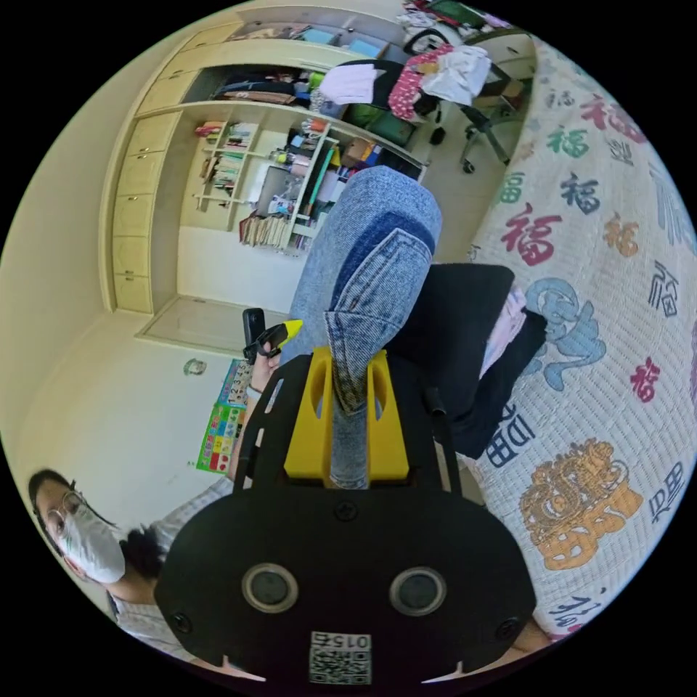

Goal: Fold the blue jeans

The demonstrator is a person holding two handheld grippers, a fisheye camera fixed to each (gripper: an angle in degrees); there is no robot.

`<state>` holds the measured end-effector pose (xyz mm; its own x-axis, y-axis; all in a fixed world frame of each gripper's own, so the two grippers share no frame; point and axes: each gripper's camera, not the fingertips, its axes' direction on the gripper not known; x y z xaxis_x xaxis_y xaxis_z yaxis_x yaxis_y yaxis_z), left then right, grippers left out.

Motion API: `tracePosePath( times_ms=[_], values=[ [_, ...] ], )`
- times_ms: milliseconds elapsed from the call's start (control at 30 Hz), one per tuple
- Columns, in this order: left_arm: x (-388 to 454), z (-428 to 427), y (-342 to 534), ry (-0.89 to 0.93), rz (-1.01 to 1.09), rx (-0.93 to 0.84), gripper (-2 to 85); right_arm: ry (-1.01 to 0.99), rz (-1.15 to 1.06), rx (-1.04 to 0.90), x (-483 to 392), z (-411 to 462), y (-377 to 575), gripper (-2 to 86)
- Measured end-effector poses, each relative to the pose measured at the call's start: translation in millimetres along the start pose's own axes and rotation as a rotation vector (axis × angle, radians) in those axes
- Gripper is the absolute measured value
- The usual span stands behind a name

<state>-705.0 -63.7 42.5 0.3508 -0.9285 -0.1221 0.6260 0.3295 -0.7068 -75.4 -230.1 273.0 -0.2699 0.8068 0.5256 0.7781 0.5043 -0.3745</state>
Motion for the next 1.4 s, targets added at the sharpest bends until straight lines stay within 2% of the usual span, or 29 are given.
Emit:
tracePosePath(
  times_ms=[100, 267, 467, 600, 733, 833, 900, 1000, 1033, 1100, 1133, 1233, 1300, 1400],
  values=[
    [-9, 12, 6, 0.006, -0.037, -0.053, 8.3, 0.021, 0.085, -0.006, 24, 14, 5, 7.5],
    [33, 4, 2, 0.041, 0.081, 0.025, 8.2, -0.003, 0.018, 0.015, 13, 7, -3, 7.6],
    [108, 23, -57, 0.006, 0.234, 0.031, 8.1, 0.007, -0.059, 0.171, -9, -36, -38, 7.6],
    [145, 51, -89, -0.017, 0.296, 0.028, 8.2, 0.087, -0.096, 0.291, -17, -61, -57, 7.5],
    [173, 88, -111, -0.140, 0.342, 0.042, 8.4, 0.163, -0.067, 0.399, -11, -60, -70, 7.6],
    [174, 124, -111, -0.322, 0.318, 0.097, 9.7, 0.230, -0.019, 0.397, 7, -41, -81, 7.9],
    [160, 156, -103, -0.463, 0.243, 0.053, 10.4, 0.261, 0.114, 0.288, 43, -20, -81, 8.2],
    [128, 224, -75, -0.731, 0.133, -0.151, 9.3, 0.291, 0.310, 0.102, 99, 4, -50, 7.2],
    [117, 250, -61, -0.813, 0.086, -0.221, 8.4, 0.272, 0.315, 0.096, 107, 4, -41, 5.6],
    [128, 269, -45, -0.903, 0.170, -0.123, 8.5, 0.102, 0.335, 0.142, 135, -6, -3, 1.8],
    [135, 282, -42, -0.949, 0.202, -0.138, 8.5, 0.067, 0.334, 0.163, 139, -10, 6, 1.5],
    [139, 294, -44, -0.883, 0.141, -0.156, 8.5, 0.001, 0.343, 0.226, 149, -26, 42, 0.5],
    [144, 297, -42, -0.844, 0.101, -0.119, 8.0, -0.054, 0.272, 0.246, 136, -38, 66, 0.2],
    [173, 297, -33, -0.807, 0.111, 0.066, 5.9, -0.023, 0.144, 0.269, 105, -66, 107, 0.3]
  ],
)
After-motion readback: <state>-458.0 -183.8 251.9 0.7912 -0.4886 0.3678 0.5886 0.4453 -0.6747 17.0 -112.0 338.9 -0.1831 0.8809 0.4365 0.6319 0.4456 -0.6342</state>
